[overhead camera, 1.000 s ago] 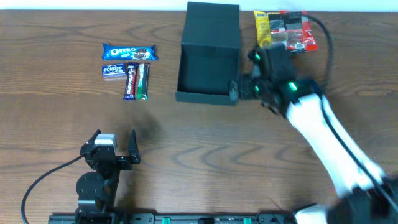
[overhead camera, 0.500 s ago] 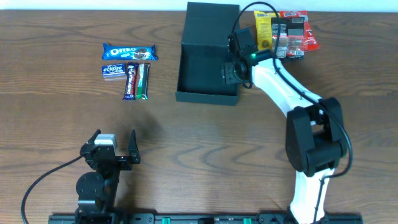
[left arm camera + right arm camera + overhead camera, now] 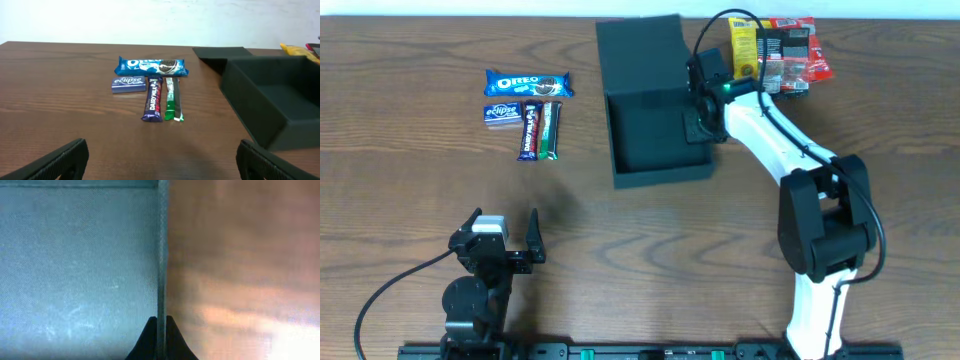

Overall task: Pack container
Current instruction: 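Push the black box lid open with the right gripper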

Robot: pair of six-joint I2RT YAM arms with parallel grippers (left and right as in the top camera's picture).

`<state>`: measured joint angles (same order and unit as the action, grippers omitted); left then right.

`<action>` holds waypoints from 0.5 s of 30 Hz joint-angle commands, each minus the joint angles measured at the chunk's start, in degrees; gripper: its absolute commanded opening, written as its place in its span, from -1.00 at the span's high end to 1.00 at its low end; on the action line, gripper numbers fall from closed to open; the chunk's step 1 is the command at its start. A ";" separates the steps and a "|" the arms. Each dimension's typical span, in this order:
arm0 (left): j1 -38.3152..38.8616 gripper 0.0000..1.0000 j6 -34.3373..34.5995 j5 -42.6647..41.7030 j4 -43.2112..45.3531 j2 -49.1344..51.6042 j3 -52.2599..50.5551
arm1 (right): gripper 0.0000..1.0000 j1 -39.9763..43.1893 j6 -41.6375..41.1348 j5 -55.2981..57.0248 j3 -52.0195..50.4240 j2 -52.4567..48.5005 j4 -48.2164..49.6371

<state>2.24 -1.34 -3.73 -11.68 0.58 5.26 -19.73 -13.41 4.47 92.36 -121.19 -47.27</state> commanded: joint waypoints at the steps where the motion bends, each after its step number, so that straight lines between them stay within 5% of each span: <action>1: -0.35 -0.91 -0.37 -0.15 -0.48 -0.33 -1.60 | 0.98 -0.13 -4.46 -4.11 -0.22 0.66 -4.09; 15: -0.35 -0.91 -0.35 -0.15 -0.48 -0.33 -1.60 | 0.97 -3.76 -12.79 -3.85 -3.21 6.80 -12.92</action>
<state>2.24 -1.34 -3.70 -11.68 0.58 5.26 -22.85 -24.60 1.28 91.22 -118.58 -60.01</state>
